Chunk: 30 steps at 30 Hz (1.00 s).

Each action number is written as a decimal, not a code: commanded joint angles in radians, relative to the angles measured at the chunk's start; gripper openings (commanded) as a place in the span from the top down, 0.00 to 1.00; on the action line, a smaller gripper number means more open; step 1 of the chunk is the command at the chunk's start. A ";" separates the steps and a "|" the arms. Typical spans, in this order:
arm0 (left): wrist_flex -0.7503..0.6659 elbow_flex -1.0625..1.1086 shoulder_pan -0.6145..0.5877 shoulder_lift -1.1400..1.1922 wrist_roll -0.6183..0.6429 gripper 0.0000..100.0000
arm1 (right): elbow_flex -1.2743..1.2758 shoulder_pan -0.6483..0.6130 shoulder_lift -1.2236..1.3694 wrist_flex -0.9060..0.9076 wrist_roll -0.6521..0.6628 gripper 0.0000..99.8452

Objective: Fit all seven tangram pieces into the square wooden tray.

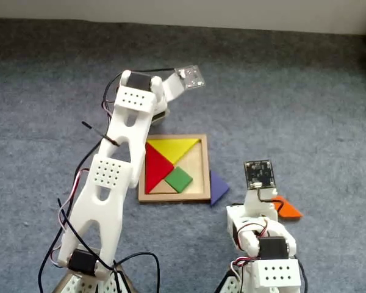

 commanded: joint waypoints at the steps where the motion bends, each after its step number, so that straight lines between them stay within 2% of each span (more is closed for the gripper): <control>1: 0.121 -0.038 -0.028 0.001 0.043 0.88 | 0.081 0.010 -0.007 -0.019 -0.003 0.99; 7: 0.124 -0.031 -0.104 0.001 0.117 0.88 | 0.081 0.038 -0.007 -0.022 -0.003 0.99; 12: 0.129 0.054 -0.150 -0.056 0.178 0.88 | 0.081 0.038 -0.007 -0.022 -0.003 0.99; 23: 0.124 0.806 -0.143 -0.604 0.186 0.87 | 0.081 0.038 -0.007 -0.022 -0.003 0.99; 26: 0.123 0.900 -0.142 -0.710 0.190 0.86 | 0.081 0.038 -0.007 -0.022 -0.003 0.99; 30: 0.123 0.966 -0.162 -0.835 0.187 0.79 | 0.081 0.038 -0.007 -0.022 -0.003 0.99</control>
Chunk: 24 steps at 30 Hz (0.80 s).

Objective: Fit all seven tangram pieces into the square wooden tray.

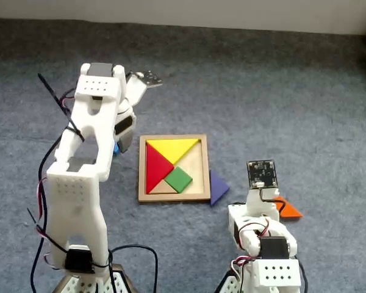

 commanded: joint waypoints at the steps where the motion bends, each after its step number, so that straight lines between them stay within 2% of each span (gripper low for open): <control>1: 0.012 0.056 -0.030 -0.188 0.005 0.78 | 0.081 0.013 -0.007 -0.016 -0.003 0.99; 4: 0.012 0.082 -0.041 -0.222 -0.003 0.77 | 0.081 0.013 -0.007 -0.016 -0.003 0.99; 8: 0.003 0.120 -0.050 -0.182 -0.083 0.77 | 0.081 0.013 -0.007 -0.016 -0.003 0.99; 16: -0.169 0.130 -0.073 0.002 -0.083 0.77 | 0.081 0.013 -0.007 -0.016 -0.003 0.99; 24: -0.209 0.128 -0.071 0.076 -0.083 0.77 | 0.081 0.013 -0.007 -0.016 -0.003 0.99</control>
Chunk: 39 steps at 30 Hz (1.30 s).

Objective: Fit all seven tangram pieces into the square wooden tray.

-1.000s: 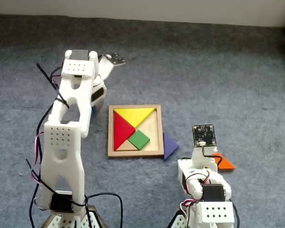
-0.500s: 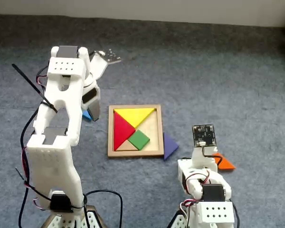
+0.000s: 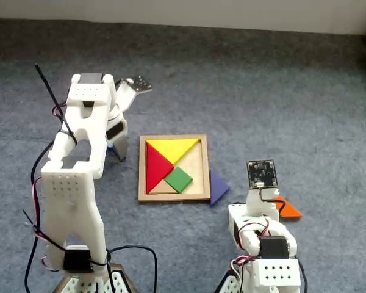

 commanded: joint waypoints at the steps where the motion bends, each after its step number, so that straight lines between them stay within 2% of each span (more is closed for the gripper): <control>1: -0.008 0.008 -0.004 0.008 -0.008 0.79 | 0.081 0.013 -0.007 -0.016 -0.003 0.99; 4: -0.008 0.008 -0.002 0.012 -0.008 0.86 | 0.081 0.013 -0.007 -0.016 -0.003 0.99; 11: -0.006 0.007 0.001 0.005 -0.006 0.91 | 0.081 0.013 -0.007 -0.016 -0.003 0.99; 18: 0.071 -0.010 0.053 -0.134 -0.006 1.00 | 0.081 0.013 -0.007 -0.016 -0.003 0.99; 23: 0.161 -0.008 0.176 -0.260 -0.006 1.00 | 0.081 0.015 -0.007 -0.016 -0.003 0.99; 29: 0.163 0.088 0.375 -0.363 -0.008 1.00 | 0.081 0.015 -0.007 -0.016 -0.003 0.99; 33: 0.055 0.202 0.466 -0.417 -0.006 1.00 | 0.081 0.015 -0.007 -0.016 -0.003 0.99; 39: -0.215 0.424 0.516 -0.493 0.072 1.00 | 0.081 0.015 -0.007 -0.016 -0.003 0.99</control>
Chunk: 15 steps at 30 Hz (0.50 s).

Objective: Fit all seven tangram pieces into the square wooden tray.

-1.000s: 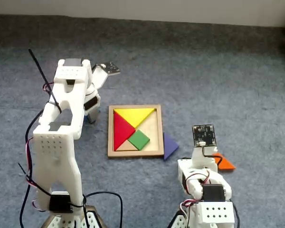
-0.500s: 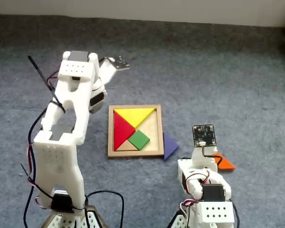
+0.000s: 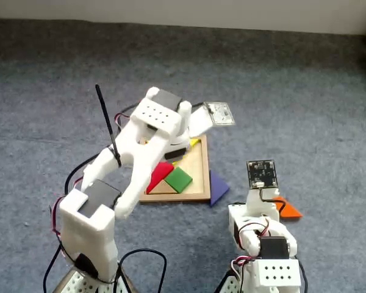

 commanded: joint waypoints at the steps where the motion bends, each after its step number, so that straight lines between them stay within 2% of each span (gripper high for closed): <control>1: -0.198 0.133 0.044 -0.107 0.066 1.00 | 0.081 0.015 -0.005 -0.016 -0.003 0.99; 7: -0.416 0.278 0.047 -0.151 0.143 1.00 | 0.081 0.015 -0.005 -0.016 -0.003 0.99; 15: -0.542 0.397 0.062 -0.157 0.157 0.98 | 0.081 0.016 -0.005 -0.016 -0.003 0.99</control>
